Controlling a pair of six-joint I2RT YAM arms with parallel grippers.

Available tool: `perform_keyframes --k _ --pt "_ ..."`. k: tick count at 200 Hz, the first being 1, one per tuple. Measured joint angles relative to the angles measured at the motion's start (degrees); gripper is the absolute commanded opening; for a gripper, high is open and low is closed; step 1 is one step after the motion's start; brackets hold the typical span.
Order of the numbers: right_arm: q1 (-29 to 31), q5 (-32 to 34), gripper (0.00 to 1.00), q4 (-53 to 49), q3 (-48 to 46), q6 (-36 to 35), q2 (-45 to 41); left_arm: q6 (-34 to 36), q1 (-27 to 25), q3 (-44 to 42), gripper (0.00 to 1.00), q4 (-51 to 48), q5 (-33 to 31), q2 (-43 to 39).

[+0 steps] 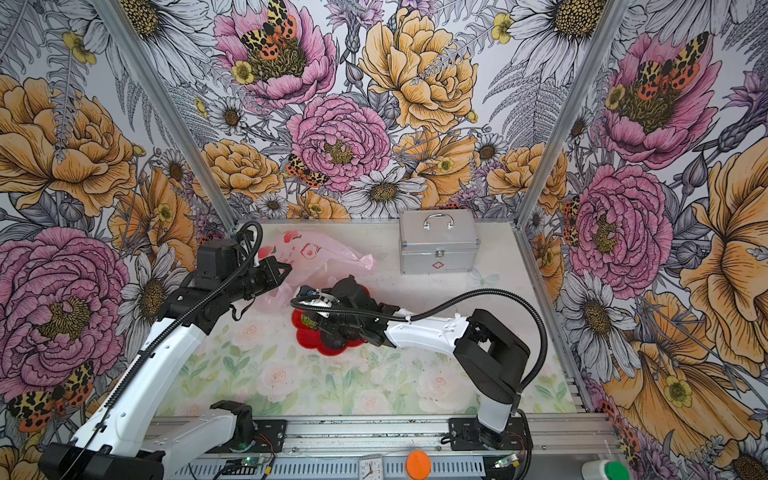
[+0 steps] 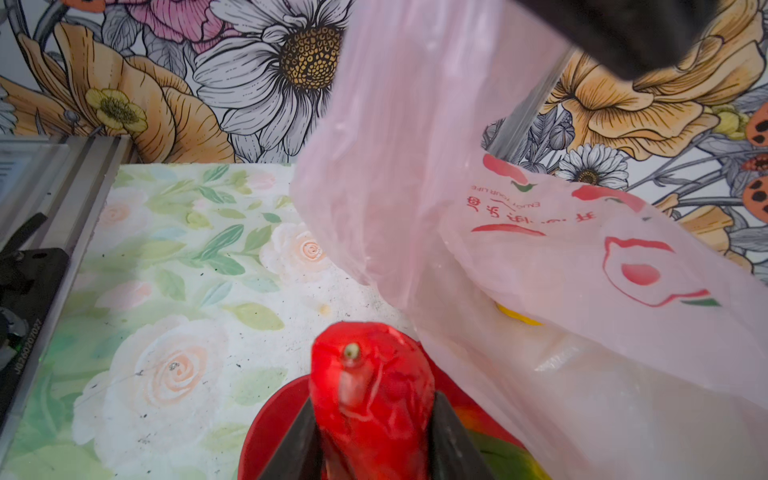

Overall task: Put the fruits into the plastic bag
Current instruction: 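Lift the red fruit and carry it to the bag mouth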

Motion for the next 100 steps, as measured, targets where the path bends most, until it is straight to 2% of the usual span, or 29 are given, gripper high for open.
perform_keyframes --k 58,100 --pt "-4.52 0.70 0.21 0.00 -4.20 15.47 -10.23 -0.55 0.11 0.28 0.00 0.98 0.04 0.17" --pt "-7.54 1.81 0.20 3.52 -4.17 25.94 -13.27 -0.98 0.35 0.28 0.00 1.75 0.79 0.13"
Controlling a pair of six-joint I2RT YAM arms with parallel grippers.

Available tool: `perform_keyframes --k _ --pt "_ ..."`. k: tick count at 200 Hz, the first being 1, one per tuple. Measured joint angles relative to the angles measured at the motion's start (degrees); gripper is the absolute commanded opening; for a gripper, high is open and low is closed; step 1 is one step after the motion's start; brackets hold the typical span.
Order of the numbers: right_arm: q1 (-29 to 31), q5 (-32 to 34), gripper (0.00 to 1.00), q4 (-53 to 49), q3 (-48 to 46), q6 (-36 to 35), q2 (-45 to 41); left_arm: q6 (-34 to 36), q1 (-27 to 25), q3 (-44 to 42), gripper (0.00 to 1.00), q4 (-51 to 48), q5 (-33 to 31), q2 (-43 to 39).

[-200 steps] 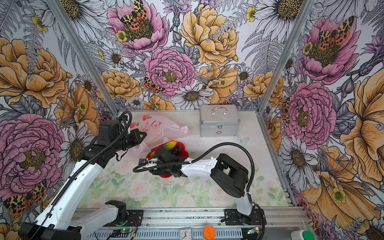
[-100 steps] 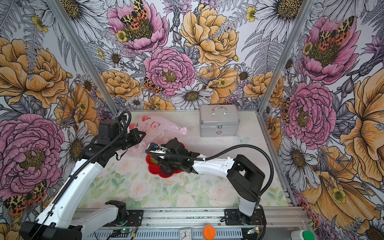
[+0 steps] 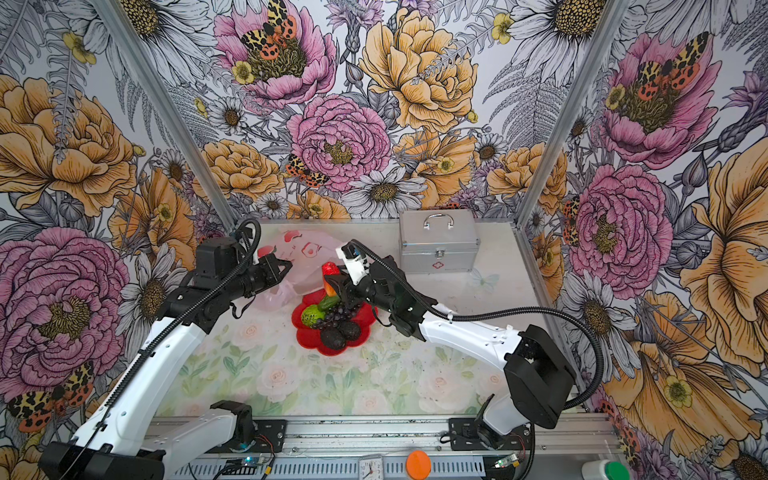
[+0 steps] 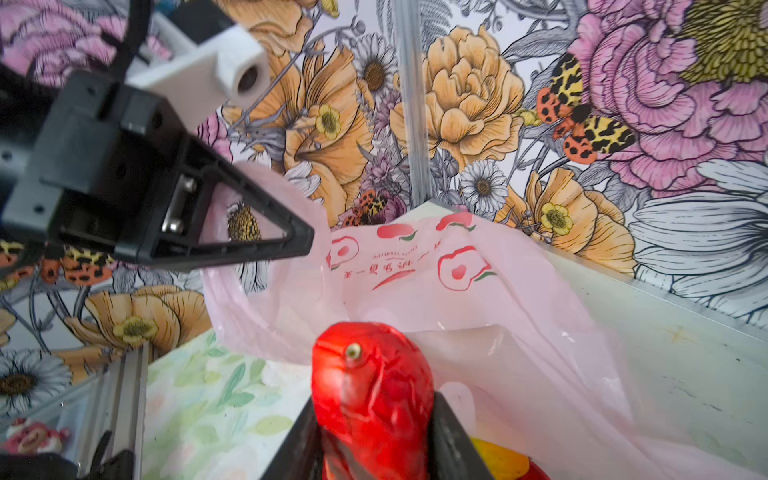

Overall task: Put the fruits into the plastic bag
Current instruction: 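Lift the red fruit and carry it to the bag mouth, then push the red fruit into the pink bag and release it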

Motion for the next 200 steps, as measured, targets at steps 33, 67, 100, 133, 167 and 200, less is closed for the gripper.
perform_keyframes --k 33,67,100,133,167,200 --pt "-1.20 0.26 0.19 2.64 2.08 3.74 2.40 -0.04 0.81 0.00 0.00 0.44 0.37 -0.50" --pt "-1.40 -0.44 0.19 6.49 7.91 4.44 9.31 -0.42 0.92 0.02 0.00 1.05 0.61 -0.63" --pt "-1.60 -1.29 0.18 8.52 10.78 3.04 15.28 -1.29 0.92 0.02 0.00 1.66 1.01 -0.61" --pt "-1.60 -1.99 0.18 10.19 10.99 1.75 19.10 -2.23 0.92 0.79 0.00 2.03 1.25 0.00" --pt "-1.60 -2.99 0.18 12.55 10.86 0.31 20.98 -4.74 1.25 2.19 0.00 3.21 2.25 1.22" --pt "-1.60 -4.48 0.18 13.64 10.84 -2.25 22.10 -6.93 1.46 4.11 0.00 4.28 3.41 1.57"
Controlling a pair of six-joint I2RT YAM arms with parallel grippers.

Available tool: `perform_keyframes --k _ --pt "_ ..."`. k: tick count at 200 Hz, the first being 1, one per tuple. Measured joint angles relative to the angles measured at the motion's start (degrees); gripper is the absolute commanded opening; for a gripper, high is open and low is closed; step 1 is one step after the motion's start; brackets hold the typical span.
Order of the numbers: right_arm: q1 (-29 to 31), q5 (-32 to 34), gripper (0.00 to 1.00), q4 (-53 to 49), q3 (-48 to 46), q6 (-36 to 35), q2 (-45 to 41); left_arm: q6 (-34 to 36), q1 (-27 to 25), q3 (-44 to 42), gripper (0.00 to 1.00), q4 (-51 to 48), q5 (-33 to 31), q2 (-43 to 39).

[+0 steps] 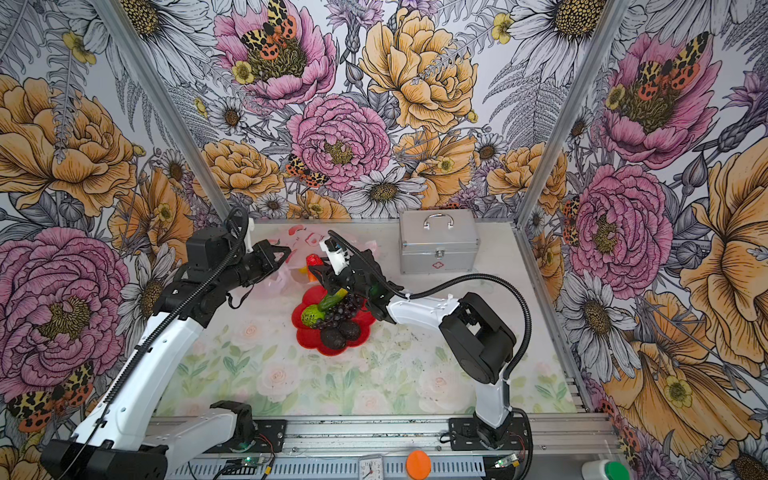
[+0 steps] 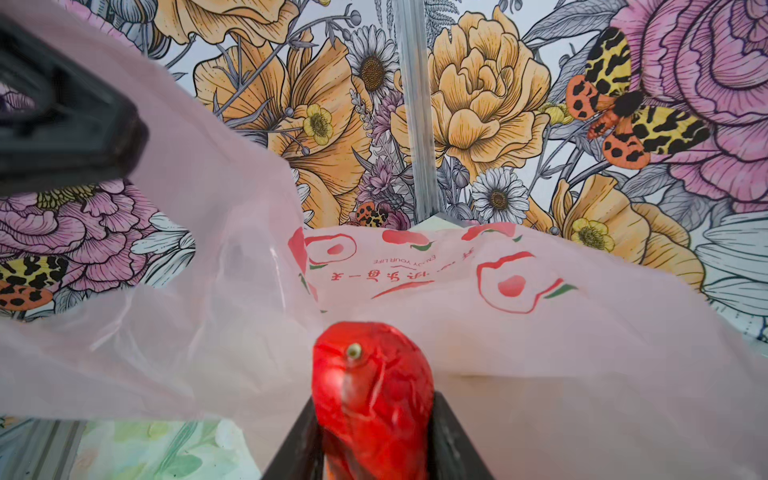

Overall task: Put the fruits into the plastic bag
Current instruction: 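Push the red fruit into the pink bag and release it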

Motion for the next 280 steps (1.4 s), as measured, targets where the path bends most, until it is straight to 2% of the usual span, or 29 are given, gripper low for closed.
perform_keyframes --k 39,69,97,160,224,251,280 --pt "0.00 -2.91 0.18 -1.11 0.94 -5.55 1.01 -3.19 0.83 0.39 0.00 3.43 2.19 0.02" --pt "0.00 -4.44 0.18 -6.12 6.91 -10.64 4.02 -5.20 0.85 0.35 0.00 6.16 4.28 0.02" --pt "0.00 -4.31 0.17 -9.38 13.09 -11.02 7.28 -6.78 0.85 -0.15 0.00 8.59 6.16 -0.07" --pt "0.00 -1.20 0.20 -11.45 22.34 2.05 14.67 -8.81 1.38 -4.52 0.00 10.51 9.25 -3.43" --pt "-2.51 1.75 0.21 -19.52 26.38 12.28 18.05 -10.54 3.48 -7.06 0.00 11.26 10.56 -6.08" --pt "-3.19 2.36 0.29 -21.88 28.35 15.43 19.50 -11.06 3.52 -8.13 0.00 11.54 10.93 -6.32" --pt "-3.19 2.27 0.42 -24.50 30.91 17.86 21.51 -11.06 3.52 -8.48 0.00 11.56 11.08 -6.40"
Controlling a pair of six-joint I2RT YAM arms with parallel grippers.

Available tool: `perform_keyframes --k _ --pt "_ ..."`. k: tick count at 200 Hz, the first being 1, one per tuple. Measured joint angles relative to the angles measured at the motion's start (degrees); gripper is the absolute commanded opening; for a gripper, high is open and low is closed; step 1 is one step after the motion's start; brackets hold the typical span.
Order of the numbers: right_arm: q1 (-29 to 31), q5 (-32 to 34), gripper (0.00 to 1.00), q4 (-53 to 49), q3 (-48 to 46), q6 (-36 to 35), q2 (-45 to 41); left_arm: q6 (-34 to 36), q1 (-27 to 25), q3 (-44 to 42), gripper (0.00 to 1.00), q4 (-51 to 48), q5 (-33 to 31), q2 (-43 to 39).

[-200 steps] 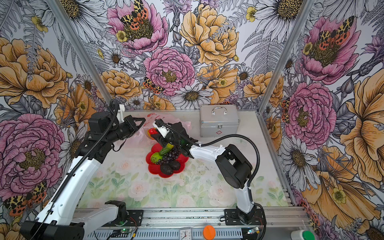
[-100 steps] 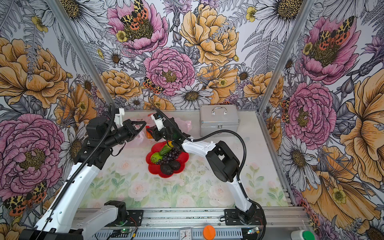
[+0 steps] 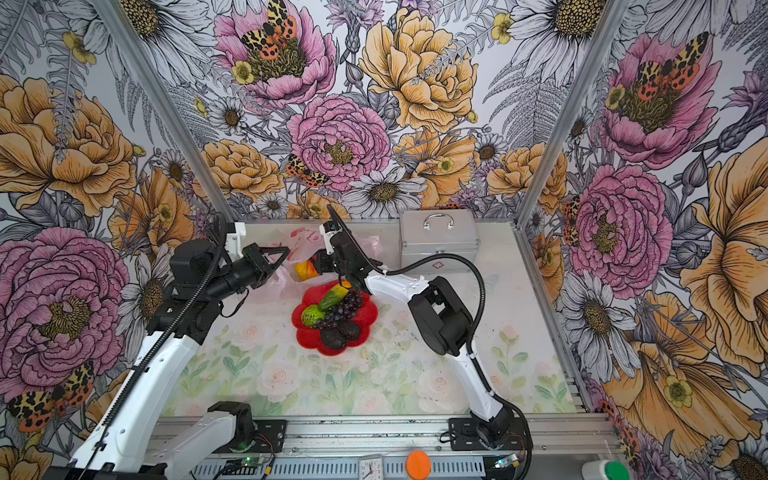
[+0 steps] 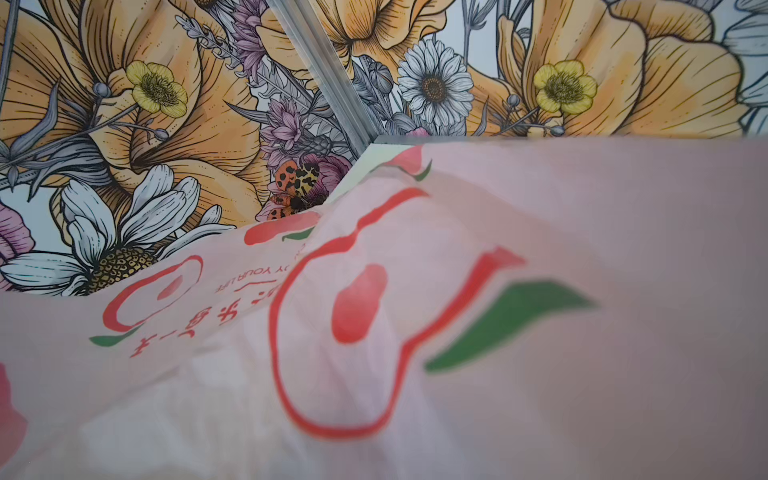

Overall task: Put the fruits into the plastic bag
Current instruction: 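Push the red fruit into the pink bag and release it, then withdraw the right gripper from the bag toward the plate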

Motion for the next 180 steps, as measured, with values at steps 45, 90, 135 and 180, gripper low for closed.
perform_keyframes --k 45,90,135,180 --pt "0.00 -1.07 0.61 -2.16 1.99 2.38 0.79 0.00 0.11 -0.68 0.00 -0.02 0.02 -0.94" --pt "-0.02 -3.08 1.00 -1.75 3.37 2.95 0.76 0.00 0.44 -0.79 0.00 -0.04 0.00 -0.98" --pt "-0.24 -4.57 0.99 -2.21 3.37 1.95 0.42 0.00 0.44 -0.90 0.00 -0.04 0.00 -1.05" --pt "-0.74 -4.02 0.99 -5.88 2.05 0.42 -4.87 -0.04 1.31 -1.79 0.00 -0.04 -0.02 -1.84"
